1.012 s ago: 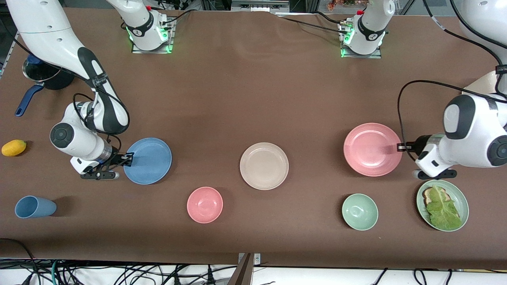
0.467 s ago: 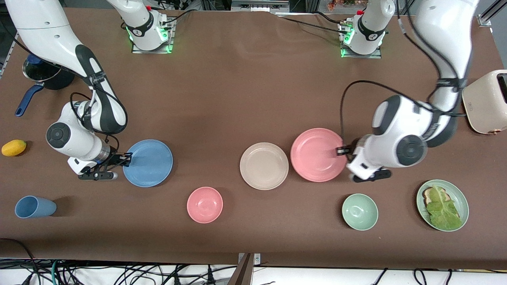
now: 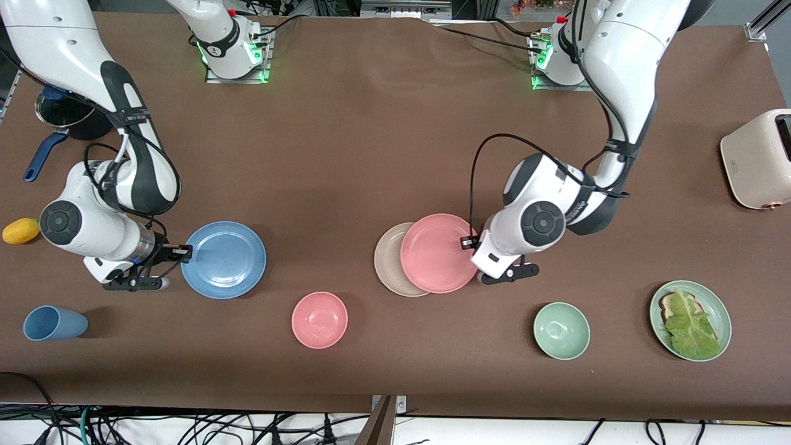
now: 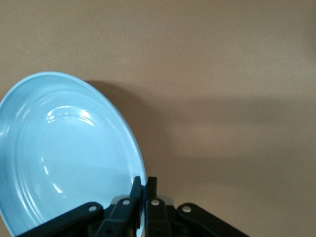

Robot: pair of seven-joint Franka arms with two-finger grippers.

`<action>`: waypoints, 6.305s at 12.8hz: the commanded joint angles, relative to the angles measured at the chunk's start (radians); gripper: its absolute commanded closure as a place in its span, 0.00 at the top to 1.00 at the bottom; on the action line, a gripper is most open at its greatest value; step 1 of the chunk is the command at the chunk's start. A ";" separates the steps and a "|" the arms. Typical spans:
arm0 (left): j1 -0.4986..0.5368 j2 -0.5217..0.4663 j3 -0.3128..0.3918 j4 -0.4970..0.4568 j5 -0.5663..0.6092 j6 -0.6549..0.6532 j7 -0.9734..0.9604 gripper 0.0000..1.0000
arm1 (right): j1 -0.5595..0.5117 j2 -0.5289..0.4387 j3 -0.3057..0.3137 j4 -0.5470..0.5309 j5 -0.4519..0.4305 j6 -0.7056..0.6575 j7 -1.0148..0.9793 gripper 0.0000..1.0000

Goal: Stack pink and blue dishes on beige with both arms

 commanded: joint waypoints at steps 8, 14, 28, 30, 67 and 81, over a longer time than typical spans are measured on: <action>-0.050 0.031 0.075 0.076 0.046 0.017 -0.071 1.00 | 0.096 -0.005 0.008 0.304 0.074 -0.355 0.005 0.00; 0.145 -0.033 0.075 0.073 0.052 -0.136 0.085 1.00 | 0.270 -0.022 0.008 0.331 0.106 -0.351 0.312 0.00; 0.430 -0.225 0.081 0.036 0.049 -0.429 0.512 1.00 | 0.643 0.181 0.007 0.347 0.101 0.117 0.910 0.00; 0.417 -0.323 0.084 -0.028 0.101 -0.443 0.517 1.00 | 0.654 0.196 0.005 0.344 0.091 0.123 0.913 0.00; 0.337 -0.676 0.178 -0.185 0.047 -0.386 0.796 1.00 | 0.316 -0.398 -0.149 0.122 0.082 -0.518 0.232 1.00; 0.326 -0.668 0.176 -0.184 0.049 -0.383 0.796 1.00 | 0.176 -0.480 -0.102 0.127 0.028 -0.573 0.114 1.00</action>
